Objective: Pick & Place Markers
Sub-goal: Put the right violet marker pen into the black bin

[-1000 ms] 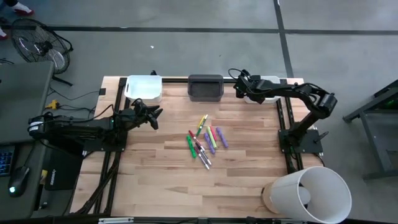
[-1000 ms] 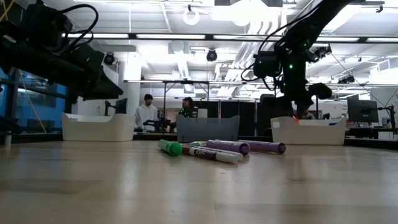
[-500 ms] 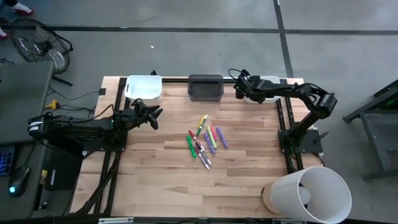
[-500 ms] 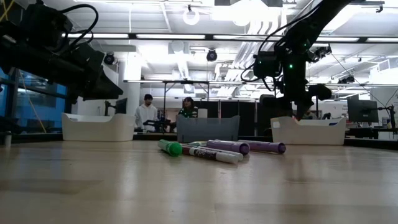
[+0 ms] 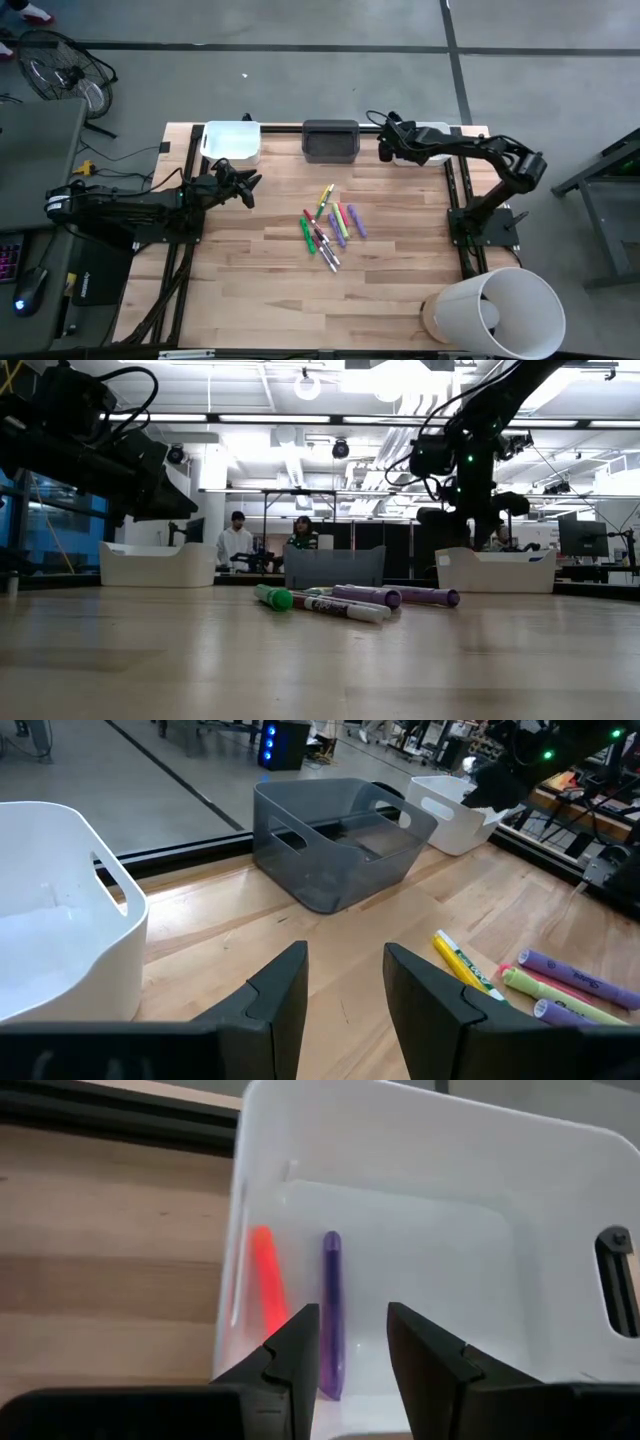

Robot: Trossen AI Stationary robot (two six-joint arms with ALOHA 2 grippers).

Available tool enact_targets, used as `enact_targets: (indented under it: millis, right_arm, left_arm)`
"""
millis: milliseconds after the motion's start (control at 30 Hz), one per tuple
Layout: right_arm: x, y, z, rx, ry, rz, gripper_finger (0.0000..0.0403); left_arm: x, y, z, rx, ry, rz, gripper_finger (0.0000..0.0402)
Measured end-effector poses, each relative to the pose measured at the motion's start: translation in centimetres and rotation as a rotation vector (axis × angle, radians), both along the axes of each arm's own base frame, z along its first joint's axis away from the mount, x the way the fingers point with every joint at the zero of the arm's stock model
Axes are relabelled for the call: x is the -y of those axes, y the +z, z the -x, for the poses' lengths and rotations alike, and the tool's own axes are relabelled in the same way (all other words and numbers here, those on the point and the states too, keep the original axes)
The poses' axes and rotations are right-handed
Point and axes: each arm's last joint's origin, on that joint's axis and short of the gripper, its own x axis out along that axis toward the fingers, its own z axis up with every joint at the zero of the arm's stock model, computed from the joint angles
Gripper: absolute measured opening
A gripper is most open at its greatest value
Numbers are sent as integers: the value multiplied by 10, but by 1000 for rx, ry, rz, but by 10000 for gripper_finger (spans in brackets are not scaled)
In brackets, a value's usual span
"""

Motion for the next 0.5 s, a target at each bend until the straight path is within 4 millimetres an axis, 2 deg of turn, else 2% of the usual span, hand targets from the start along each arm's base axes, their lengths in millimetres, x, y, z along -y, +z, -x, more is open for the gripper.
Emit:
enact_targets:
  millis: [333, 500]
  right_arm:
    - [-7, 26, 6, 87, 89, 8, 108]
    - [-11, 31, 2, 165, 173, -38, 108]
  left_arm:
    - [0, 0, 0, 0, 0, 0, 131]
    - [0, 0, 0, 0, 0, 0, 131]
